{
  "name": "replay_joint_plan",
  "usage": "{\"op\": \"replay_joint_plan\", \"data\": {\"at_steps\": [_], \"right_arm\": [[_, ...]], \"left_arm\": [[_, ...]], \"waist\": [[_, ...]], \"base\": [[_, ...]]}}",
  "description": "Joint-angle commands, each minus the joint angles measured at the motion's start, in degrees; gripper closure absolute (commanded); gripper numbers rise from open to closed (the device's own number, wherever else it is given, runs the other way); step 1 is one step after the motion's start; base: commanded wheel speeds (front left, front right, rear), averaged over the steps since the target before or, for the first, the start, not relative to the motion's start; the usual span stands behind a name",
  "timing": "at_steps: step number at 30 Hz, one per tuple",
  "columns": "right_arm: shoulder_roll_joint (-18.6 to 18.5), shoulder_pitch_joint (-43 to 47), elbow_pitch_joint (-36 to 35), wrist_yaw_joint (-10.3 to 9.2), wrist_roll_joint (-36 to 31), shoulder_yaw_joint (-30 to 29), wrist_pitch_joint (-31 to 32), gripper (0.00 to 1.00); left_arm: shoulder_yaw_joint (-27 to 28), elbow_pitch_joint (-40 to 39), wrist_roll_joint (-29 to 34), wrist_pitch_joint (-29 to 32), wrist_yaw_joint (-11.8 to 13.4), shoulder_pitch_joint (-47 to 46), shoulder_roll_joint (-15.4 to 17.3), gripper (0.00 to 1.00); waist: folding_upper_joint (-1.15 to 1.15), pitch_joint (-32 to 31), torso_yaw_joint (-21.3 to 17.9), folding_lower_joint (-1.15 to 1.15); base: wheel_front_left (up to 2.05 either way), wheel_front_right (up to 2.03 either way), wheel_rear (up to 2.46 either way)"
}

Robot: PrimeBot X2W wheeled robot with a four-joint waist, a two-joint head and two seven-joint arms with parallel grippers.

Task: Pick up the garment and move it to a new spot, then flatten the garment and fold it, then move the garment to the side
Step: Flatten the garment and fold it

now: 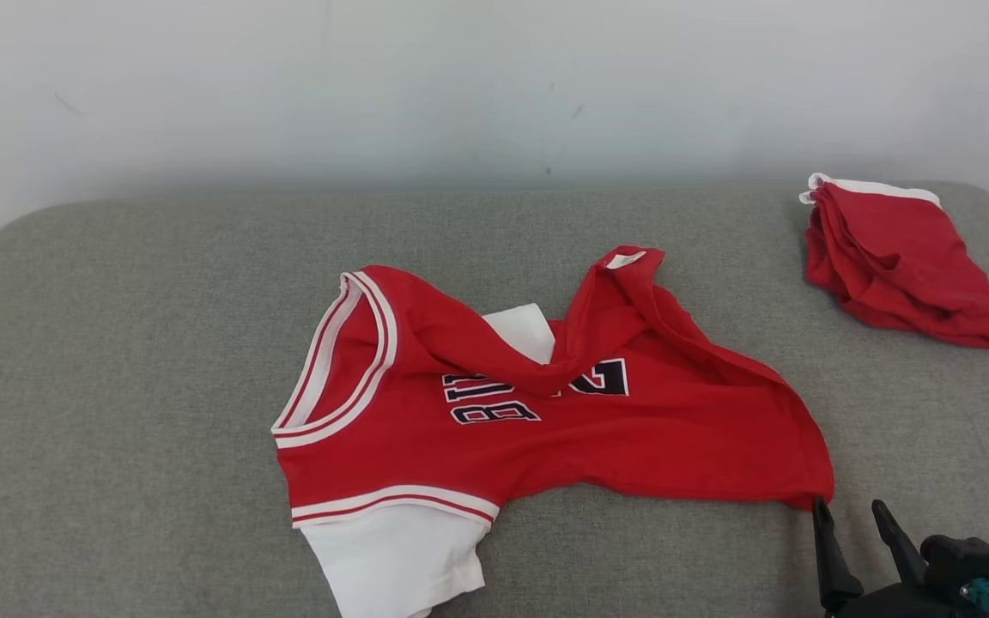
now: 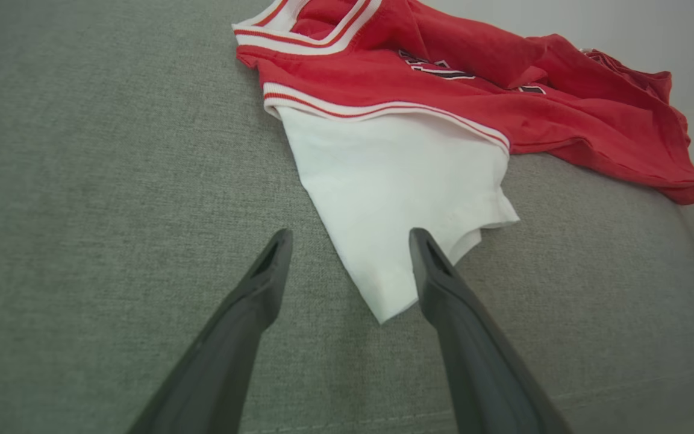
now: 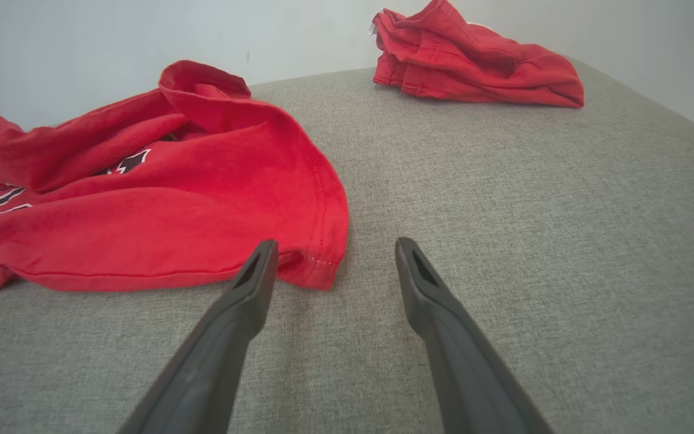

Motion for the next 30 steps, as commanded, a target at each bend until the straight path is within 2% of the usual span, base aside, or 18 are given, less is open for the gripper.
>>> {"op": "replay_joint_plan", "data": {"at_steps": [1,11,20,29,30], "right_arm": [[-0.6,-1.1,1.1,-0.01,0.5,0.6,-0.2,0.00],[-1.2,-5.8,6.8,-0.01,2.5,3.6,-1.0,0.00],[-1.2,-8.1,10.0,-0.01,3.7,5.4,-1.3,0.00],[-1.3,-9.2,10.2,-0.01,4.3,6.1,-1.3,0.00],[-1.2,-9.3,10.4,-0.01,4.5,6.3,-1.3,0.24]], "left_arm": [[-0.8,1.0,-0.9,0.0,-0.2,-0.7,0.0,0.00],[-6.8,5.1,-2.2,0.0,-0.4,-3.2,0.1,0.00],[-8.2,9.8,1.3,0.0,0.2,-5.6,0.0,0.00],[-8.9,12.8,1.6,0.0,0.6,-7.7,0.1,0.00],[-9.0,13.0,1.7,0.0,0.5,-7.7,0.1,0.49]], "waist": [[0.00,0.5,-0.1,0.00],[0.00,2.3,0.3,0.00],[0.00,2.7,0.1,0.00],[0.00,2.7,0.2,0.00],[0.00,2.7,0.2,0.00]], "base": [[0.00,0.00,0.00],[0.00,0.00,0.00],[0.00,0.00,0.00],[0.00,0.00,0.00],[0.00,0.00,0.00]]}}
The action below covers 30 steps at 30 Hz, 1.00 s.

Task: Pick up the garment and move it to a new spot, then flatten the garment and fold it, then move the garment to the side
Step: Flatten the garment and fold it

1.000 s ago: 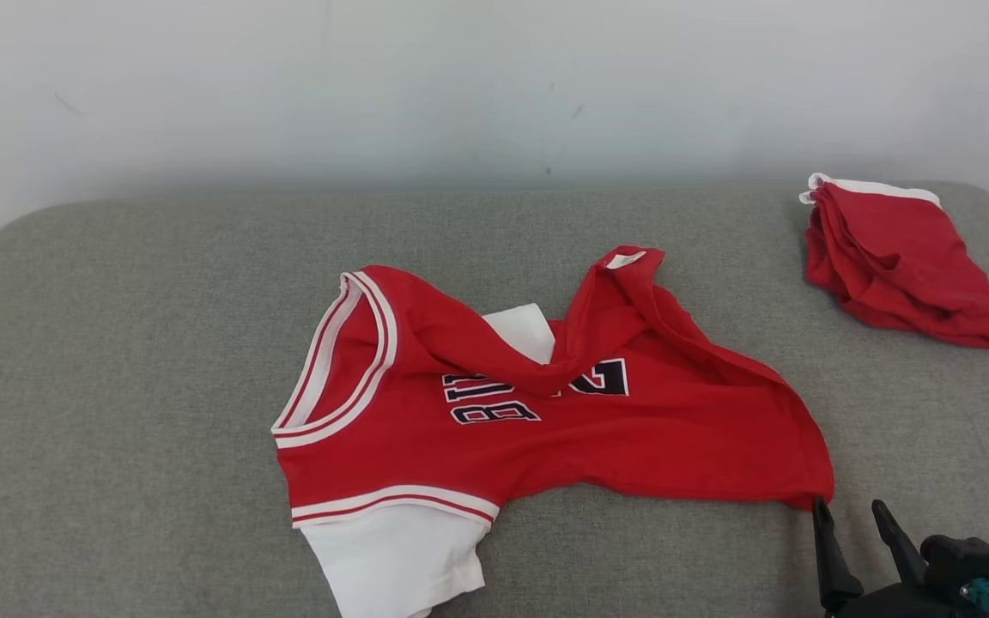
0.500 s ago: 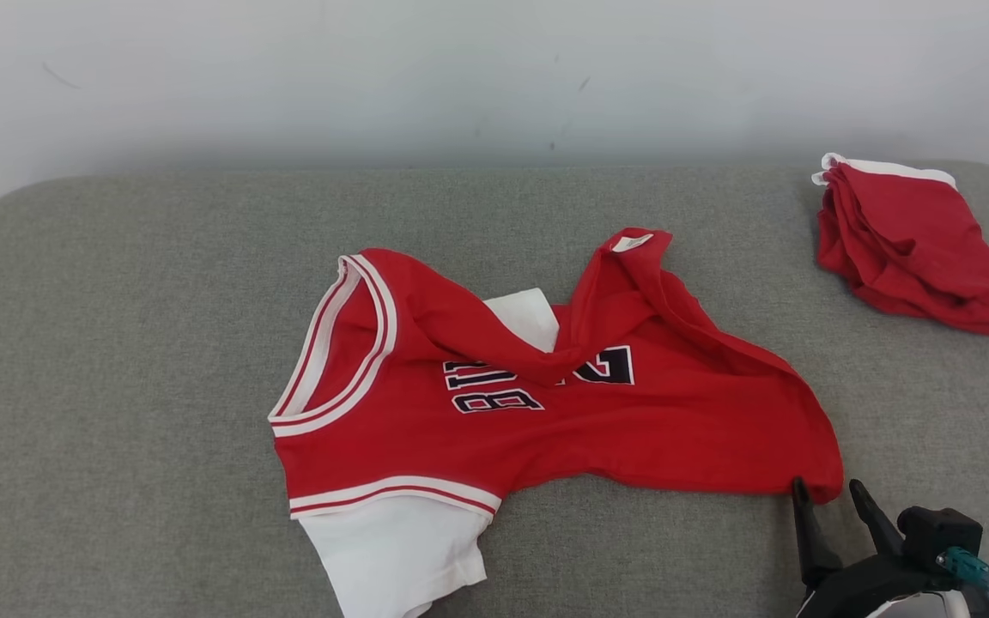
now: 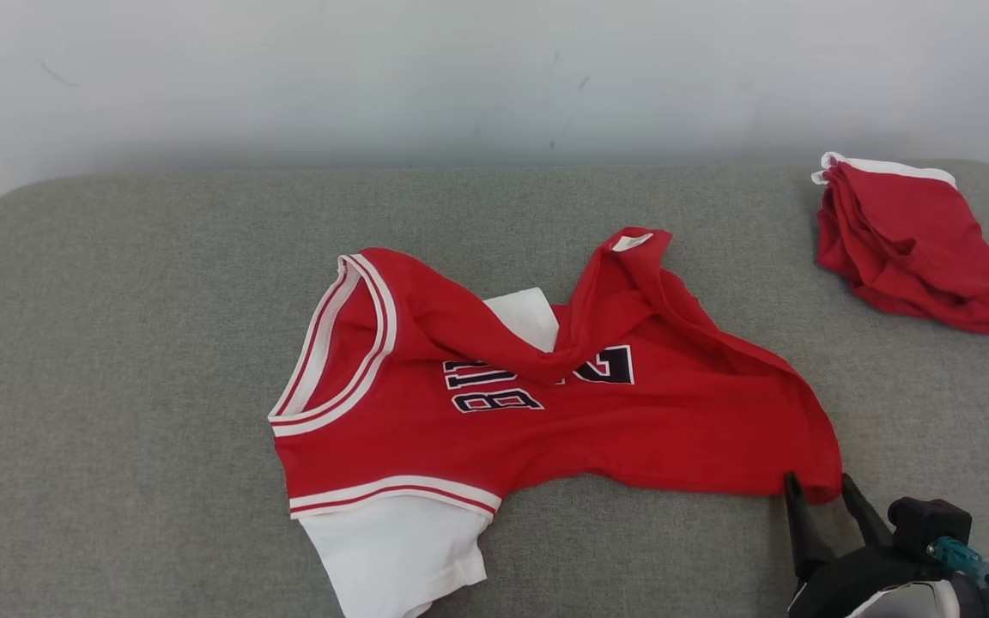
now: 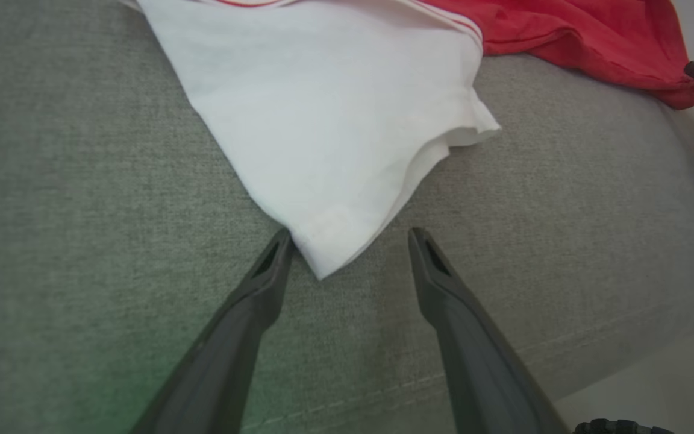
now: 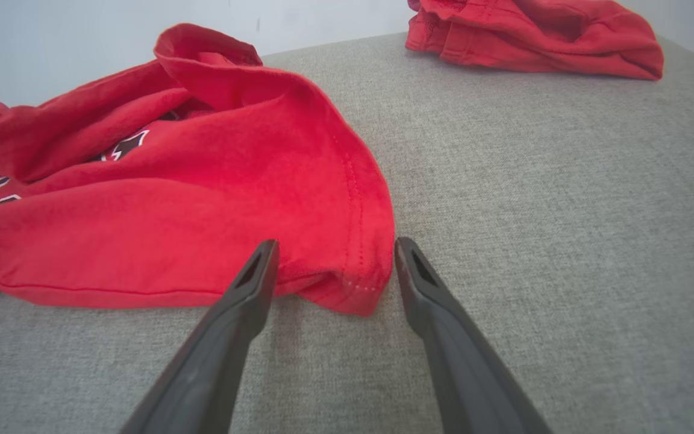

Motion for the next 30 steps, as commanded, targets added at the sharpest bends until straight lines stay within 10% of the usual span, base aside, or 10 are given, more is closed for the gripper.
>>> {"op": "replay_joint_plan", "data": {"at_steps": [1,2,20,30], "right_arm": [[0.0,-0.5,0.3,-0.01,0.4,0.5,-0.3,0.93],[0.0,-0.6,0.5,-0.01,0.6,0.8,-0.3,1.00],[-2.5,3.9,-5.7,-0.01,5.7,3.9,0.1,1.00],[-8.2,-4.5,-18.0,-0.01,11.7,9.3,6.9,1.00]], "left_arm": [[-0.2,0.7,0.0,0.1,0.0,-0.2,0.1,0.88],[-0.4,1.1,0.0,0.1,-0.1,-0.4,0.1,1.00],[5.6,-10.3,2.1,0.0,0.7,2.6,0.4,1.00],[9.4,-18.1,6.8,0.2,-3.0,-9.2,9.5,1.00]], "waist": [[0.00,0.0,0.1,0.00],[0.00,-0.1,0.2,0.00],[0.00,-1.7,0.9,0.00],[0.00,-0.6,0.0,0.00]], "base": [[0.00,0.00,0.00],[0.00,0.00,0.00],[0.00,0.00,0.00],[0.00,0.00,0.00]]}}
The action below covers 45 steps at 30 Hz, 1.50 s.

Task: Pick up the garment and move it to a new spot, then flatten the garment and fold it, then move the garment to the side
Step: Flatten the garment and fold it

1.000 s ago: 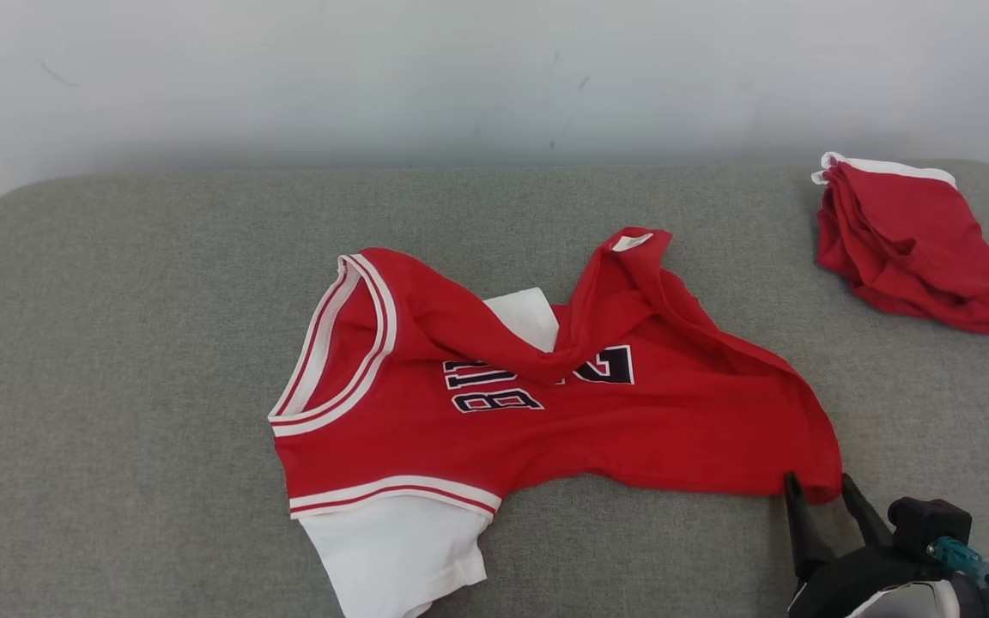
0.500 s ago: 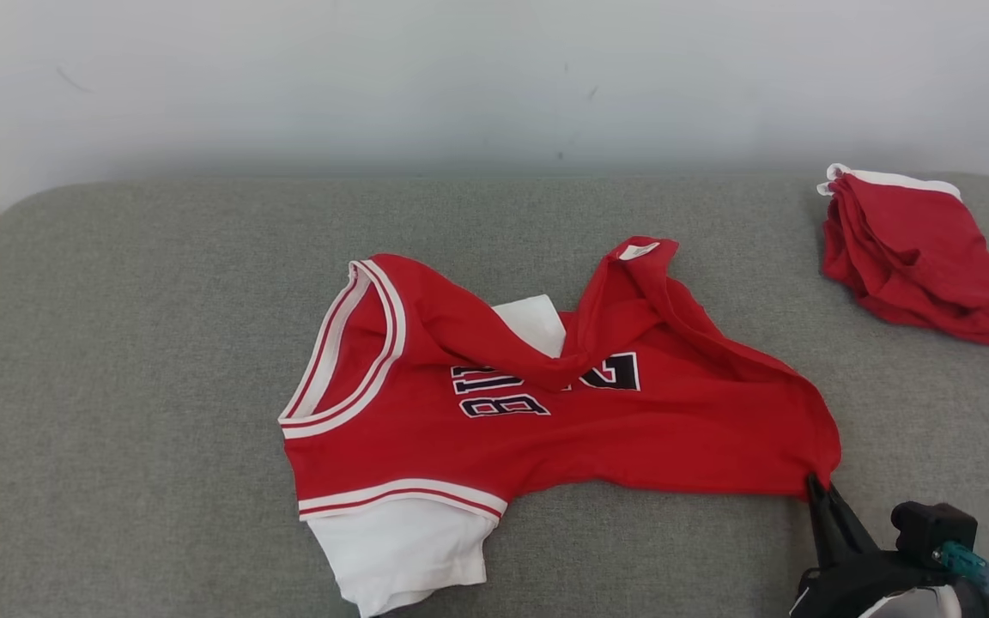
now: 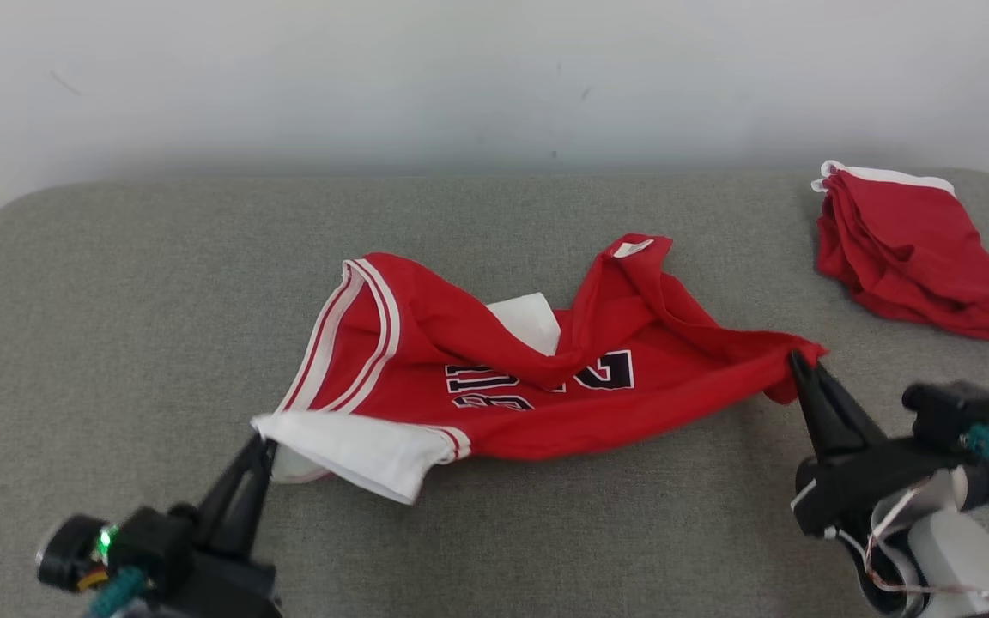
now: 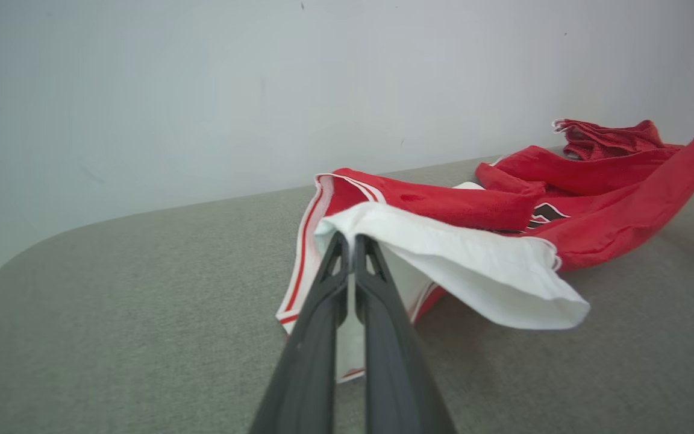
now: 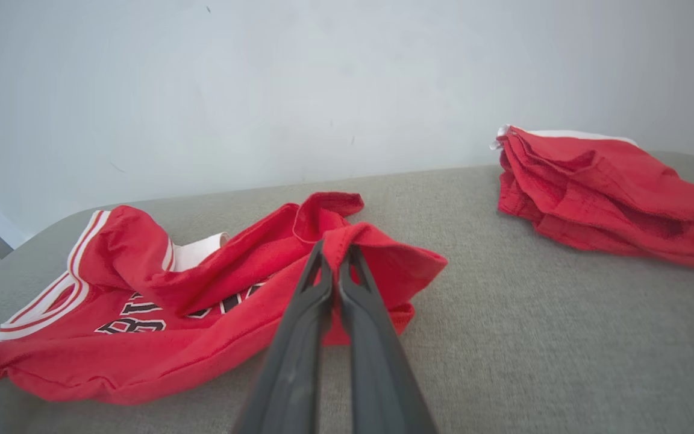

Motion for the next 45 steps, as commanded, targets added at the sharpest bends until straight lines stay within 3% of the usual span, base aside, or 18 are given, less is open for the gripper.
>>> {"op": "replay_joint_plan", "data": {"at_steps": [1,4,9,17,25,31,39,45], "right_arm": [[-1.2,-3.8,-1.2,-0.01,1.3,1.2,1.7,1.00],[-1.7,-10.5,-0.6,-0.01,4.1,2.5,5.5,1.00],[-1.3,-22.1,2.7,-0.01,6.1,4.6,9.6,1.00],[1.1,-48.9,13.8,-0.01,14.5,6.0,15.1,1.00],[4.3,-70.5,28.4,0.00,18.5,4.0,16.0,1.00],[6.6,-82.3,36.7,0.00,17.9,3.6,14.3,1.00],[8.7,-91.1,42.9,0.00,15.7,5.1,10.9,1.00],[9.8,-93.3,45.0,0.00,15.5,6.6,9.1,1.00]], "left_arm": [[0.1,-0.1,0.9,0.4,-0.9,-5.1,2.4,1.00],[0.3,0.5,0.7,2.6,-1.9,-13.4,6.2,1.00],[-0.6,1.9,-1.3,5.7,-2.6,-25.9,9.4,1.00],[-7.5,10.4,-5.8,10.5,-2.8,-53.5,15.9,1.00],[-10.0,25.5,-8.6,11.2,-2.8,-77.1,15.1,1.00],[-14.4,31.4,-9.2,11.3,-2.8,-90.8,14.0,1.00],[-18.1,37.9,-9.1,10.2,-2.8,-103.6,11.7,1.00],[-21.1,40.5,-6.5,5.4,-2.8,-108.6,10.9,1.00]], "waist": [[0.00,1.0,-0.4,0.00],[0.00,3.3,-0.9,0.00],[0.00,8.6,-1.2,0.00],[0.00,19.5,-1.4,0.00],[0.00,23.3,-2.2,0.00],[0.00,23.6,-3.6,0.00],[0.00,22.6,-5.2,0.00],[0.00,23.5,-5.1,0.00]], "base": [[0.00,0.00,0.00],[0.00,0.00,0.00],[0.00,0.00,0.00],[0.00,0.00,0.00],[0.00,0.00,0.00],[0.00,0.00,0.00],[0.00,0.00,0.00],[0.00,0.00,0.00]]}}
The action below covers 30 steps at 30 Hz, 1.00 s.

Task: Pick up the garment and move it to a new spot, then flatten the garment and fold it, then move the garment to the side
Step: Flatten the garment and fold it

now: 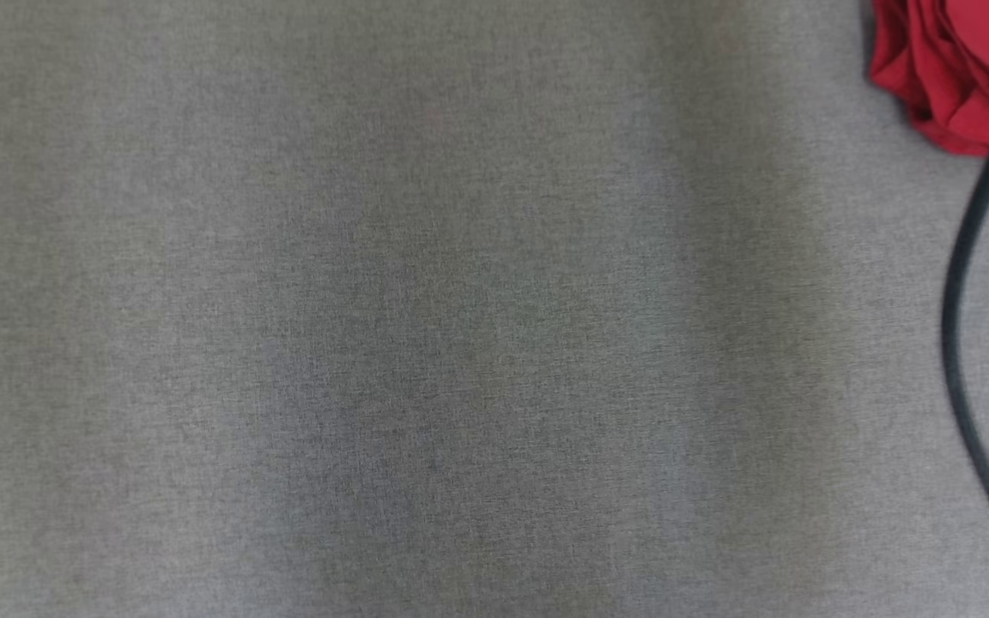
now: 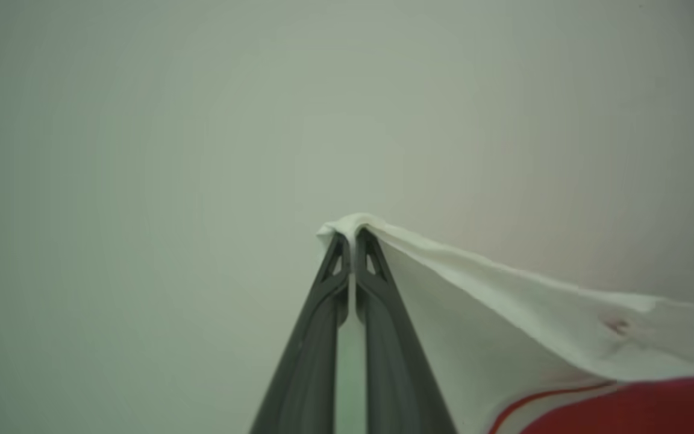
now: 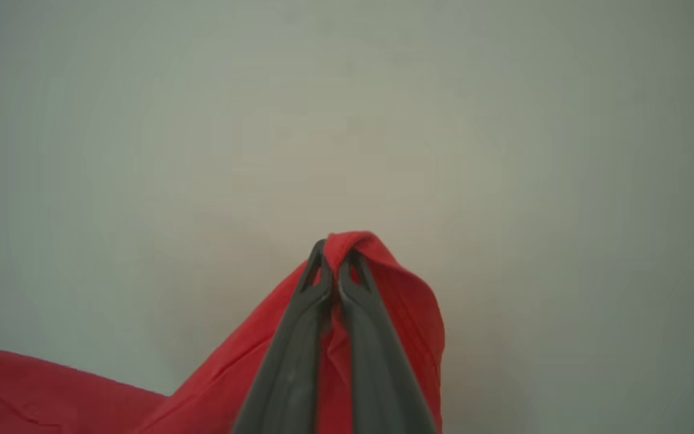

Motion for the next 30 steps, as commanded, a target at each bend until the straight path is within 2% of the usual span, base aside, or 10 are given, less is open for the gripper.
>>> {"op": "replay_joint_plan", "data": {"at_steps": [1,8,16,24,27,30], "right_arm": [[0.6,0.5,0.2,0.03,-0.2,1.3,-0.1,1.00],[-0.8,1.4,-1.0,0.03,1.4,3.4,-0.1,1.00],[-3.8,7.2,-6.0,0.02,4.2,8.4,0.5,1.00],[-9.4,21.3,-17.6,0.02,10.9,14.9,-2.2,1.00],[-11.6,27.2,-22.1,0.03,13.3,17.1,-3.6,1.00],[-13.2,33.5,-26.5,0.02,15.2,19.2,-5.0,1.00]], "left_arm": [[-0.4,1.3,0.6,-0.9,0.1,-0.5,0.0,1.00],[-0.8,4.4,-0.8,-2.2,0.1,-1.5,-0.1,1.00],[-0.7,2.6,-3.3,-5.1,0.1,4.5,1.6,1.00],[3.0,-10.1,-8.3,-6.2,2.3,21.7,5.6,1.00],[3.9,-17.4,-10.1,-5.8,4.1,29.9,7.5,1.00],[6.1,-25.9,-12.6,-5.5,7.2,39.4,9.9,1.00]], "waist": [[0.00,0.8,0.0,0.02],[0.00,3.3,-0.1,0.02],[0.00,3.7,0.2,0.02],[0.00,0.5,0.6,0.02],[0.00,-1.0,0.6,0.02],[0.00,-3.0,0.2,0.02]], "base": [[0.00,0.00,0.00],[0.00,0.00,0.00],[0.00,0.00,0.00],[0.00,0.00,0.00],[0.00,0.00,0.00],[0.00,0.00,0.00]]}}
